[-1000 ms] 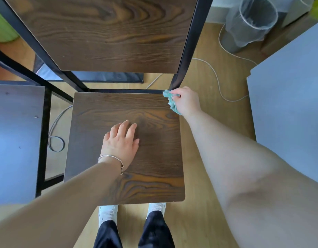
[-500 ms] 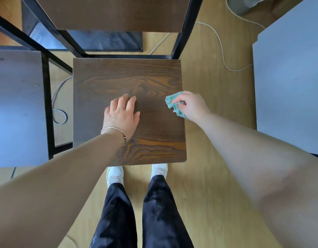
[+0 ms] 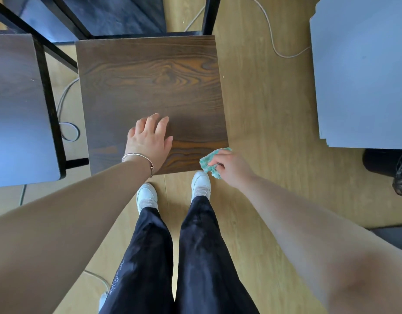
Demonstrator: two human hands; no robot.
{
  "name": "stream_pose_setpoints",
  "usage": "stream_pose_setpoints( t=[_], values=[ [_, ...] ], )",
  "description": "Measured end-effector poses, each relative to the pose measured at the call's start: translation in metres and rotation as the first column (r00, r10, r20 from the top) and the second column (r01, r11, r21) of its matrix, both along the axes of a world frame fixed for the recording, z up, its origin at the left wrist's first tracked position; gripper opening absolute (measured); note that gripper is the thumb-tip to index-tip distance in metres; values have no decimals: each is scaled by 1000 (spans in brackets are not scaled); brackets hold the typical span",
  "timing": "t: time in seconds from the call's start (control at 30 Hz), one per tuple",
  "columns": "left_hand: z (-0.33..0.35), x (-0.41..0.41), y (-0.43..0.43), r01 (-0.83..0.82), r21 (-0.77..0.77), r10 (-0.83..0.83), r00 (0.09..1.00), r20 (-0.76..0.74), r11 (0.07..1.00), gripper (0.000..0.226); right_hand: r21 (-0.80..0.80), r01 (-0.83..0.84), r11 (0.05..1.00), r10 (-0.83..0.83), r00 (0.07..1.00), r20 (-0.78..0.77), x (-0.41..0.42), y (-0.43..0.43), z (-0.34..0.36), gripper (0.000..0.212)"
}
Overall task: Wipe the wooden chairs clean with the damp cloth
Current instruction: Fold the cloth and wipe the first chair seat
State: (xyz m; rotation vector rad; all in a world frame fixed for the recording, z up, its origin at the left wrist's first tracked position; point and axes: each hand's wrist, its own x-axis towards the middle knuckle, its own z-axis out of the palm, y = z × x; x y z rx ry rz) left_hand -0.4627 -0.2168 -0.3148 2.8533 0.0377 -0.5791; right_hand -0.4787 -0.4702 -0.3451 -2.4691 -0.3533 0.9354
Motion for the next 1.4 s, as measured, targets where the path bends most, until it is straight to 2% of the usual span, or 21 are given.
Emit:
stream_pose_setpoints(
  t=[0.2,0.3,0.43,0.57,0.83,1.07,1.23,1.4],
  values=[
    [2,-12,4,56,27,-56,998,-5,998,54,28,21,999,-20,999,-47,-12,4,2,27],
    [3,-13,6,79,35,-80,997,13,996,54,53,199,979,-198,980,-13,-12,3,9,23],
    [5,-6,12,75,37,-77,996,43,997,54,74,485,872,-490,865,111,-9,1,12,25],
    [9,3,28,67,27,-69,994,83,997,54,28,589,808,-589,803,90,-10,16,6,30],
    [9,-6,86,27,60,-32,996,87,998,54,26,503,864,-500,850,164,-31,73,-1,24],
    [11,-15,120,-20,40,15,993,115,999,53,44,454,890,-456,879,138,-41,128,-1,25],
    [13,-24,145,-83,10,81,987,138,996,52,21,335,942,-335,934,122,-50,173,-1,21],
    [11,-40,183,-148,15,145,981,129,989,51,70,228,971,-235,963,129,-58,222,-2,19]
  ],
)
